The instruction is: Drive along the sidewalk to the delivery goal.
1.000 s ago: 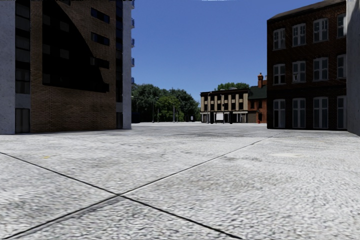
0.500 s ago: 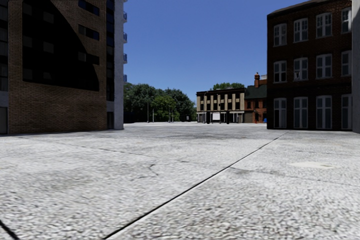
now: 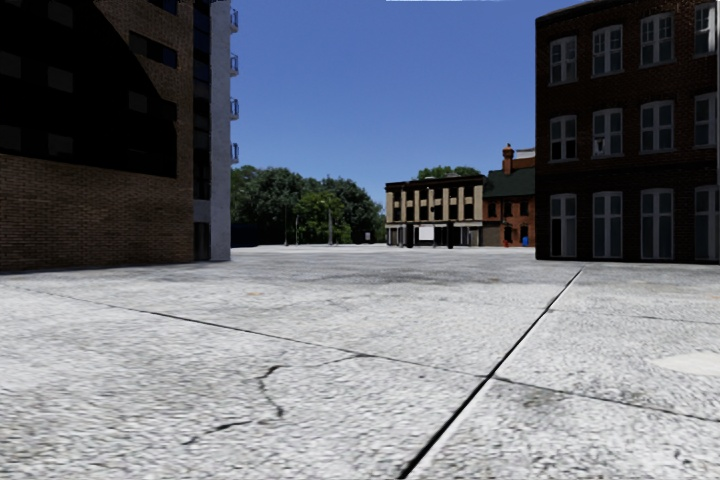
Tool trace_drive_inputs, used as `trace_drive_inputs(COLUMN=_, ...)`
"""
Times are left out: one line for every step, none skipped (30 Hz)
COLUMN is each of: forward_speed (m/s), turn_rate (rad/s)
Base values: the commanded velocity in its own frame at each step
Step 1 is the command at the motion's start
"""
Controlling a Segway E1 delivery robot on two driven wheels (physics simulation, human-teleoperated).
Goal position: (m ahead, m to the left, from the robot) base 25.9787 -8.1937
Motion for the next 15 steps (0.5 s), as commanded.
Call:
trace_drive_inputs(forward_speed=2.0, turn_rate=-0.31)
trace_drive_inputs(forward_speed=2.0, turn_rate=-0.31)
trace_drive_inputs(forward_speed=2.0, turn_rate=-0.31)
trace_drive_inputs(forward_speed=2.0, turn_rate=-0.26)
trace_drive_inputs(forward_speed=2.0, turn_rate=-0.1)
trace_drive_inputs(forward_speed=2.0, turn_rate=0.0)
trace_drive_inputs(forward_speed=2.0, turn_rate=0.0)
trace_drive_inputs(forward_speed=2.0, turn_rate=0.0)
trace_drive_inputs(forward_speed=2.0, turn_rate=0.0)
trace_drive_inputs(forward_speed=2.0, turn_rate=0.0)
trace_drive_inputs(forward_speed=2.0, turn_rate=0.0)
trace_drive_inputs(forward_speed=2.0, turn_rate=0.0)
trace_drive_inputs(forward_speed=2.0, turn_rate=0.0)
trace_drive_inputs(forward_speed=2.0, turn_rate=0.0)
trace_drive_inputs(forward_speed=2.0, turn_rate=0.0)
